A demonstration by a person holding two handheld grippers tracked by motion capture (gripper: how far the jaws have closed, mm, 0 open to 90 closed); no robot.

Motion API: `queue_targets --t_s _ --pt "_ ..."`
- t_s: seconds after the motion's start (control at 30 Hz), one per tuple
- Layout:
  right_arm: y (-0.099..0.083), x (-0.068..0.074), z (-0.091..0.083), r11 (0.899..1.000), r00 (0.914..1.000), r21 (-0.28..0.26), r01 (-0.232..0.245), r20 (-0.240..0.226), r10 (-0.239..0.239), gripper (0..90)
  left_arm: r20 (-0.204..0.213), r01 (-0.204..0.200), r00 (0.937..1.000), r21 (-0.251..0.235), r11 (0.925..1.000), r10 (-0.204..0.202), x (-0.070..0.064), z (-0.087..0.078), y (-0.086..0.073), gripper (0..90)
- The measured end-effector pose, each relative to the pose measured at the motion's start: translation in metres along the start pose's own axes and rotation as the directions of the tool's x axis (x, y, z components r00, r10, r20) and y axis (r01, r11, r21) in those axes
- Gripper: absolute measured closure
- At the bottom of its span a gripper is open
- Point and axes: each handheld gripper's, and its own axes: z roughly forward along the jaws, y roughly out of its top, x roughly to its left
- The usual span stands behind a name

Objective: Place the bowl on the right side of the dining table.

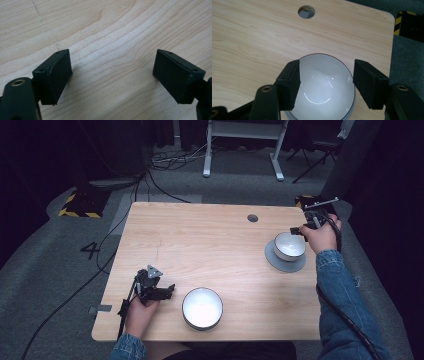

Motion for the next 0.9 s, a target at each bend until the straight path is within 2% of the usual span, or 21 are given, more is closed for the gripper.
queue_targets --t_s 0.1,0.33,0.6,0.9 --pt "0.004 0.01 -0.011 1.0 0.9997 -0.018 0.005 -0.025 -0.006 38.1 0.0 0.0 1.0 0.0 1.0 0.0 0.0 0.0 0.0 15.7" --pt "0.007 0.03 -0.028 0.994 0.993 -0.043 0.097 -0.065 -0.099 37.7 0.001 0.0 1.0 -0.001 1.0 0.0 0.0 -0.001 -0.001 15.7" --pt "0.001 0.055 -0.044 0.982 0.9762 -0.06 0.178 -0.115 -0.184 36.6 0.006 -0.004 1.0 0.0 1.0 0.004 -0.001 -0.001 -0.002 15.7" --pt "-0.01 0.079 -0.063 0.968 0.9547 -0.081 0.238 -0.164 -0.248 34.5 0.008 0.0 1.0 -0.01 1.0 0.0 -0.001 -0.001 -0.002 15.7"
